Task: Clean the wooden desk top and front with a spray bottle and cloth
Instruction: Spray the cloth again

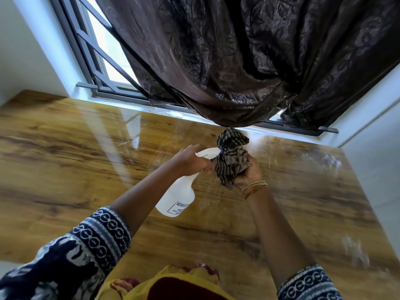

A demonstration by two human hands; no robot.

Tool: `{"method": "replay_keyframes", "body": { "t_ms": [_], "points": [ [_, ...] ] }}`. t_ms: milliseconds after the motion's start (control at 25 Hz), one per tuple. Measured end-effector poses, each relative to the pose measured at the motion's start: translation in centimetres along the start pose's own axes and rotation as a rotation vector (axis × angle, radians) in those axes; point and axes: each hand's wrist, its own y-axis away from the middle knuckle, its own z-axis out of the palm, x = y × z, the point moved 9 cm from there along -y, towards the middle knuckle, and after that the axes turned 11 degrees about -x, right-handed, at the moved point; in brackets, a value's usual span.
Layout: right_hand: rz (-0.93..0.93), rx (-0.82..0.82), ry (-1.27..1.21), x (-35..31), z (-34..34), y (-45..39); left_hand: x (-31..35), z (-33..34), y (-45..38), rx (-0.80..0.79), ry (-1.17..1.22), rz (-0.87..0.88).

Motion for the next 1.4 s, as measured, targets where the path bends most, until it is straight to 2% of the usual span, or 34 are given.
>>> {"method": "replay_keyframes", "body": {
  "t_ms": [200, 400, 680, 840, 960, 1040, 1280, 1400],
  "points": [
    [0.021, -0.097, 0.020, 0.9, 1.9, -0.3, 0.5, -0.9, 1.2, 0.147, -0.159, 0.068],
    [0.050, -0.148, -0.053, 3.3, 3.9, -2.1, -3.2, -3.3, 2.7, 0.154, -0.061, 0.091],
    [0.063, -0.156, -0.101, 10.3, 10.7, -7.4, -11.8, -14.5, 8.7, 0.665, 0.098, 0.303],
    [0.071, -0.121, -0.079, 14.8, 13.7, -10.7, -16.6, -20.1, 12.1, 0.937, -0.042, 0.294],
    [0.078, -0.115, -0.076, 17.2, 14.7, -12.2, -19.7, -22.1, 11.7, 0.954, -0.106, 0.219],
    [0.065, -0.103, -0.077, 18.0, 14.6, -12.9, -20.6, -23.1, 11.4, 0.950, -0.089, 0.229],
    [0.090, -0.102, -0.040, 19.3, 14.5, -13.8, -21.5, -23.8, 10.6, 0.877, -0.092, 0.215],
    [0.102, -0.097, -0.049, 19.2, 14.1, -13.8, -22.2, -23.3, 10.8, 0.892, -0.095, 0.178]
  ]
}}
